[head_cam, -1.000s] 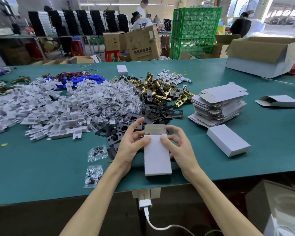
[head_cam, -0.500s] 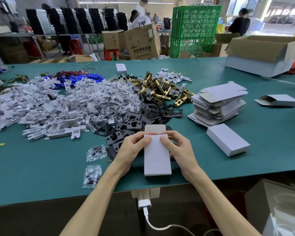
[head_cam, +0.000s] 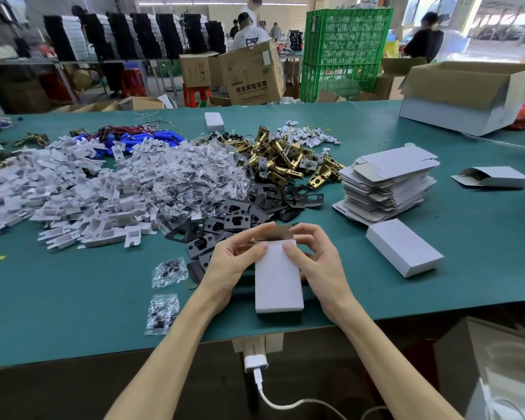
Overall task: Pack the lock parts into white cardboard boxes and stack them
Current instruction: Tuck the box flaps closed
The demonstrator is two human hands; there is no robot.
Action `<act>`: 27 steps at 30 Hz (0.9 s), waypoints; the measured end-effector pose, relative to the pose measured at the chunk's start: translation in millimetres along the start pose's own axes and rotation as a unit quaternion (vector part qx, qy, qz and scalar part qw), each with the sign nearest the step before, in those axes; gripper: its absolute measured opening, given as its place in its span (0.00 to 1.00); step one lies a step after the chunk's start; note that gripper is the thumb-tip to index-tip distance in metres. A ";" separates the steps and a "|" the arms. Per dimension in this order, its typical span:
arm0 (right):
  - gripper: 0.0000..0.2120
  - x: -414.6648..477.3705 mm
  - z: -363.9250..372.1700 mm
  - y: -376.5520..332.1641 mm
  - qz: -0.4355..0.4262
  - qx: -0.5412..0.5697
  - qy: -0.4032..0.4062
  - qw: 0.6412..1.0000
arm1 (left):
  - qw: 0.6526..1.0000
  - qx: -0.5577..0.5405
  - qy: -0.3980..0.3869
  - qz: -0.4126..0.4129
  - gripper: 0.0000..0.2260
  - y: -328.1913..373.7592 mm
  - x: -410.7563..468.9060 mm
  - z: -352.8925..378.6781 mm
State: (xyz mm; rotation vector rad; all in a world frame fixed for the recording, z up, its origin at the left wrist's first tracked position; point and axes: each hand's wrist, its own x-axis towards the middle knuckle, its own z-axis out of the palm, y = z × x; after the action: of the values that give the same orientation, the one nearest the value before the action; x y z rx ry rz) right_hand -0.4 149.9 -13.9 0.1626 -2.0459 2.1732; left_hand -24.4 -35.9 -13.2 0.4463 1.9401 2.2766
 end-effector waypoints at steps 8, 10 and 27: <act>0.07 4.3 0.7 4.5 0.023 0.009 0.004 1.000 | 0.997 0.072 0.024 -0.016 0.16 -2.2 0.6 4.6; 0.06 3.7 0.0 4.1 0.027 0.005 0.000 1.000 | 0.997 0.065 0.037 -0.024 0.16 -4.2 1.2 5.9; 0.09 -0.7 -3.7 -2.5 0.043 -0.022 -0.028 0.998 | 0.997 0.076 0.033 0.003 0.10 -1.3 0.0 6.1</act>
State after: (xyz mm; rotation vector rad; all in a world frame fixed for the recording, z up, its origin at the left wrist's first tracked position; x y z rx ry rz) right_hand 0.8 153.6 -11.8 0.1341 -2.1687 2.1955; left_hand -22.7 -29.9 -13.7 0.3982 2.1567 2.1814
